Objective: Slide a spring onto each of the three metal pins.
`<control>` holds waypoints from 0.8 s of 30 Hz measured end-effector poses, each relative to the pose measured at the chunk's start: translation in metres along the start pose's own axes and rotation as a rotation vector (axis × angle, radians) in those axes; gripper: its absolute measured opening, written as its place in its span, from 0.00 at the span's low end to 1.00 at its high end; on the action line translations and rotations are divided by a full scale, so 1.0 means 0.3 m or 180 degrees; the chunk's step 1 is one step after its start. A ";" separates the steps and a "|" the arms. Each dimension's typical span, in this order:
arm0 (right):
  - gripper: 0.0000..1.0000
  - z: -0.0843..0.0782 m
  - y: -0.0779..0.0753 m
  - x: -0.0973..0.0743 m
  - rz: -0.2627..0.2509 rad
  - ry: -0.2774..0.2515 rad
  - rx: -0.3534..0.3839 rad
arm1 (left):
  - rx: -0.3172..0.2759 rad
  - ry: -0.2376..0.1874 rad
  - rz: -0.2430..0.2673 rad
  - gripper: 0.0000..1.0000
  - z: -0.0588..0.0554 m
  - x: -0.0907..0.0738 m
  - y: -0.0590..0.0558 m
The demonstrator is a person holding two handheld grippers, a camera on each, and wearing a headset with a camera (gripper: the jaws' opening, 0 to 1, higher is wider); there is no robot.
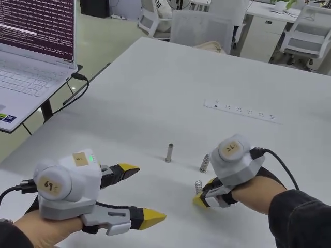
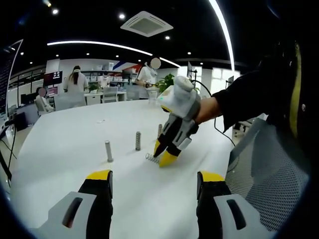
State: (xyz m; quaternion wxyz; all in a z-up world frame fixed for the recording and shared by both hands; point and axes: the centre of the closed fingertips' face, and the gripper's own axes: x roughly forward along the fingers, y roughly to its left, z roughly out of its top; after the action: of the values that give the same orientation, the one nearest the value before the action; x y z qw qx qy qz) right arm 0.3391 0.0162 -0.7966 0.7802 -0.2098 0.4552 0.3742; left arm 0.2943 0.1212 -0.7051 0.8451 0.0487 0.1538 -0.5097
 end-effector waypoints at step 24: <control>0.13 -0.024 -0.063 -0.010 -0.0120 0.0037 0.0082 | -0.0007 0.0022 -0.0017 0.64 -0.005 0.003 -0.003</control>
State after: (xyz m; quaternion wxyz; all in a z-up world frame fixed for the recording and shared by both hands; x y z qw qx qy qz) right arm 0.3489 -0.0018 -0.7980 0.7871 -0.2105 0.4605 0.3523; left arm 0.2935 0.1205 -0.7068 0.8432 0.0492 0.1574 -0.5117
